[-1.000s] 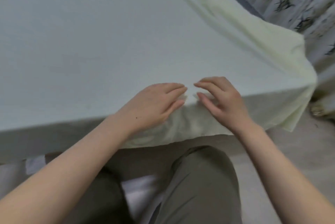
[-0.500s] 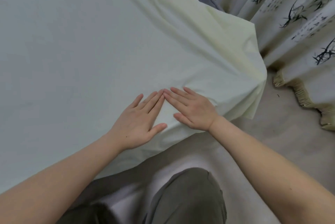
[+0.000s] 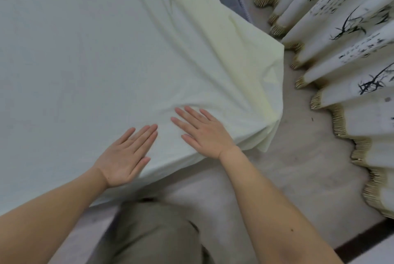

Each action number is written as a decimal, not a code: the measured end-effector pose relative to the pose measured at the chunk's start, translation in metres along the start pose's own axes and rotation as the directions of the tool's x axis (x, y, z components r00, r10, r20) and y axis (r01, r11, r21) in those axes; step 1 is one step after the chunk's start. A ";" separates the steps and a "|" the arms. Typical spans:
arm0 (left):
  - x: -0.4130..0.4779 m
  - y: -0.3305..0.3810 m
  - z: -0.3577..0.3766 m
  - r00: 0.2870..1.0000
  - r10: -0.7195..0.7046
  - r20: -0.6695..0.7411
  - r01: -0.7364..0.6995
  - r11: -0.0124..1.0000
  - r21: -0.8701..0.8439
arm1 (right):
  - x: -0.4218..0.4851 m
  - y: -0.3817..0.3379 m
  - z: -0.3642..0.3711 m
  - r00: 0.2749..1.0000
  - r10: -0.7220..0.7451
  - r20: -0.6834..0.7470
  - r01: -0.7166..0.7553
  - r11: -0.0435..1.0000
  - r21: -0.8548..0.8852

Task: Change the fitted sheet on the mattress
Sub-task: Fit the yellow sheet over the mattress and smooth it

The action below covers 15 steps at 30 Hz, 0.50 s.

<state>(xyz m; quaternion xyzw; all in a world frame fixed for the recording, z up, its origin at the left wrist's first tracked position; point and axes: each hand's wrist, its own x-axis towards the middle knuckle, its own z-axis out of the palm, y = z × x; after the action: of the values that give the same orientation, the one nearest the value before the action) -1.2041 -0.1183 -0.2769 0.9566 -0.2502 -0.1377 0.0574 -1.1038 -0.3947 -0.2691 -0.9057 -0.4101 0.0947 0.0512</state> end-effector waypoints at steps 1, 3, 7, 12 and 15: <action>0.000 0.000 0.000 1.000 -0.002 0.002 0.002 1.000 -0.010 | 0.002 0.014 -0.003 1.000 0.001 0.006 0.000 1.000 -0.006; 0.001 -0.001 0.001 1.000 -0.002 0.001 0.002 1.000 -0.019 | 0.009 0.045 -0.011 0.999 -0.019 0.029 0.020 0.999 -0.028; 0.000 -0.001 0.006 1.000 -0.014 0.004 0.014 1.000 -0.014 | 0.009 0.117 -0.021 0.997 0.069 0.022 -0.069 0.997 -0.019; 0.001 -0.001 -0.010 0.993 -0.060 0.106 0.064 0.997 -0.039 | -0.001 0.143 -0.020 0.987 0.159 -0.031 -0.157 0.987 0.035; 0.009 0.019 -0.029 0.970 -0.202 0.131 0.214 0.973 -0.081 | -0.002 0.149 -0.022 0.962 0.260 -0.084 -0.249 0.961 0.117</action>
<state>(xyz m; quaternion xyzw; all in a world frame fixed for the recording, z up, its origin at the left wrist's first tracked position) -1.1974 -0.1380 -0.2477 0.9636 -0.1446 -0.2130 0.0726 -0.9910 -0.4947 -0.2724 -0.9505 -0.2816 0.0773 0.1063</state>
